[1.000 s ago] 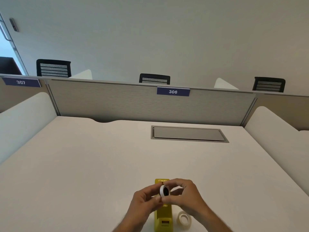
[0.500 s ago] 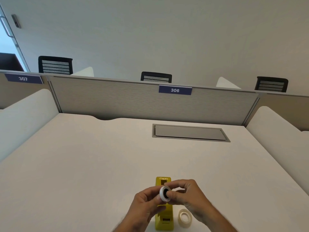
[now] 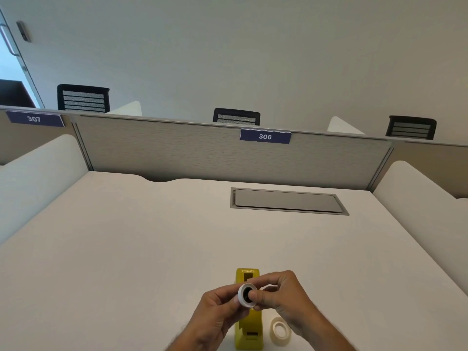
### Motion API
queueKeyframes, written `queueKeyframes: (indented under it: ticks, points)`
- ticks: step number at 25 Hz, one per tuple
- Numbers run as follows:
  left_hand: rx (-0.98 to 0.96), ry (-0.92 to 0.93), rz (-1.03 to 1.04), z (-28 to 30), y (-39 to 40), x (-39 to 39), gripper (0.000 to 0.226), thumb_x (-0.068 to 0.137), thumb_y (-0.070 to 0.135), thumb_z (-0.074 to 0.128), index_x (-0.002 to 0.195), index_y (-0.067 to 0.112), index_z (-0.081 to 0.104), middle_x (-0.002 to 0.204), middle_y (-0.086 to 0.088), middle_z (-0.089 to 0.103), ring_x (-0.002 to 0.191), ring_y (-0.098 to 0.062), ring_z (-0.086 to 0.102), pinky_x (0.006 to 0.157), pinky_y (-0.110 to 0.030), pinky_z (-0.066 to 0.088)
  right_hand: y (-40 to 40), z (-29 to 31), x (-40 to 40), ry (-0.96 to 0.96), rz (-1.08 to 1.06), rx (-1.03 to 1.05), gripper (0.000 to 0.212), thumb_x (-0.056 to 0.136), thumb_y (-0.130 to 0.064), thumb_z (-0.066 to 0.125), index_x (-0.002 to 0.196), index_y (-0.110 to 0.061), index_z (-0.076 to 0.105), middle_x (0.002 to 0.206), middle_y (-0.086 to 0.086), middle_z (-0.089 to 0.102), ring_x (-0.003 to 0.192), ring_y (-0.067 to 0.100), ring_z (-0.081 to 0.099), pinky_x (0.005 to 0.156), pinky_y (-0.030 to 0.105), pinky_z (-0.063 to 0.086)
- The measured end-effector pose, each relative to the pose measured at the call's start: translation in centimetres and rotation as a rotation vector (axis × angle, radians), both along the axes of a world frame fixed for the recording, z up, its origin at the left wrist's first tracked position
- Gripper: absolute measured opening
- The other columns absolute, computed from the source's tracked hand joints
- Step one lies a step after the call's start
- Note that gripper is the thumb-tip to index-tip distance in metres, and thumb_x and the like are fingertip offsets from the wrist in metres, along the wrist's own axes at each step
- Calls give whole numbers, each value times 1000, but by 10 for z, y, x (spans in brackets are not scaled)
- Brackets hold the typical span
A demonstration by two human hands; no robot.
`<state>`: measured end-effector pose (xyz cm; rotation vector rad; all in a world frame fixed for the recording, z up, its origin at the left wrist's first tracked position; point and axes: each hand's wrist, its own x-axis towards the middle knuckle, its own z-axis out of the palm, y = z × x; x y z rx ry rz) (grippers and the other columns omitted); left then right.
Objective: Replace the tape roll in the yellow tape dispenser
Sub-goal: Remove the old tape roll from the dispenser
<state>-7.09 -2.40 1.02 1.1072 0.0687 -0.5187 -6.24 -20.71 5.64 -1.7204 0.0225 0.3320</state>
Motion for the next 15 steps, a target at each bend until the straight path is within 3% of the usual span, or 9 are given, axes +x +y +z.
queueKeyframes:
  ticks: [11,15]
  points:
    - [-30,27,31,-1,1,0,31,76,5,72,106,4,77,115,-24,70,105,-39,69,78,-36,61,4,-1,-3,-14,-68,37,18,75,-2,84,85,-16,82,85,9,78,75,30,75,63,31,60]
    - [-13,38,103,1,4,3,24,85,-9,63,101,2,78,112,-25,71,101,-41,70,76,-36,62,5,-4,-7,-59,-135,-15,17,77,-7,83,84,-22,82,82,5,79,75,26,76,63,31,62]
